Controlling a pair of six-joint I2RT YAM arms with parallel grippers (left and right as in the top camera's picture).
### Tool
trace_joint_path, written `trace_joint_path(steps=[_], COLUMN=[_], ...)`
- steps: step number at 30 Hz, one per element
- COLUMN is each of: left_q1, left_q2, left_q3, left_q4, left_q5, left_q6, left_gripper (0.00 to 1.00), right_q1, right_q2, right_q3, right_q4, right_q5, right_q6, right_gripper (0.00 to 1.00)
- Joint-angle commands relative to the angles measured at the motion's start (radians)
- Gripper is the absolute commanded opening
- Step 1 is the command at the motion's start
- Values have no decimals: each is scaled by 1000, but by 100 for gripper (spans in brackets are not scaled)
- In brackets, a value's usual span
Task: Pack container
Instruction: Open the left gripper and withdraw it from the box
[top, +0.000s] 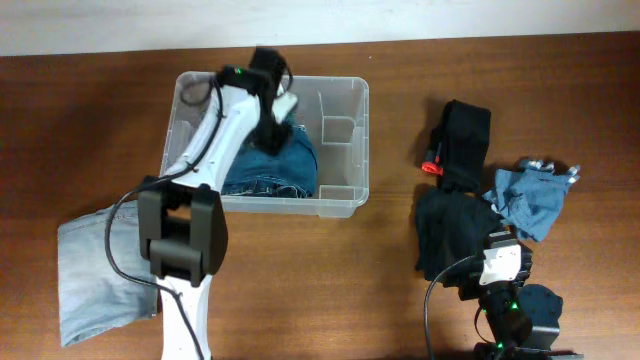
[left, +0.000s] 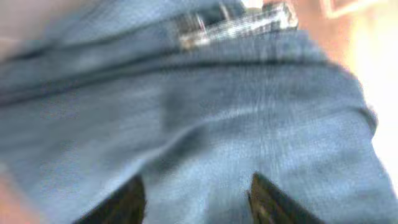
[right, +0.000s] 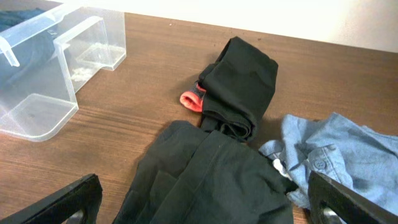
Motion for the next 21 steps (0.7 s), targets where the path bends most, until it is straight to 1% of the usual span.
trace_joint_path(steps=[1, 3, 4, 5, 7, 8, 9, 10, 11, 13, 14, 16, 18, 19, 21], left_q1=[8, 17, 21, 38, 92, 122, 152, 185, 257, 359, 394, 490, 547, 584, 614], left_q2=[-16, -16, -16, -16, -16, -18, -30, -37, -55, -75, -79, -81, -90, -110, -144], left_q3=[301, 475, 510, 593, 692, 711, 710, 710, 707, 696, 695, 695, 687, 660, 605], left_q4=[-121, -238, -266, -336, -438, -446, -446, -446, -446, -446, -446, -446, -446, -446, -446], left_q5=[-63, -179, -207, -268, -306, -291, -266, -239, -201, -178, -175, -101, -3, 25, 21], left_q6=[-59, -147, -172, -235, -304, -309, -309, -309, -309, -309, -309, -295, -262, -253, -252], left_gripper=[64, 73, 75, 77, 79, 81, 87, 87, 87, 87, 91, 92, 92, 92, 92], right_q1=[0, 0, 0, 0, 0, 0, 0, 0, 0, 0, 0, 0, 0, 0, 0], right_q2=[-6, -6, -6, -6, -6, -6, -6, -6, -6, -6, -6, -6, -6, -6, -6], right_q3=[-6, -6, -6, -6, -6, -6, -6, -6, -6, -6, -6, -6, -6, -6, -6], right_q4=[-3, -3, -3, -3, -3, -3, -3, -3, -3, -3, -3, -3, -3, -3, -3], right_q5=[-5, -6, -6, -5, -5, -5, -5, -5, -5, -5, -5, -5, -5, -5, -5], right_q6=[4, 4, 4, 4, 4, 4, 4, 4, 4, 4, 4, 3, 4, 4, 4], right_gripper=[98, 98, 99, 98, 99, 98, 98, 98, 99, 99, 98, 98, 98, 98, 98])
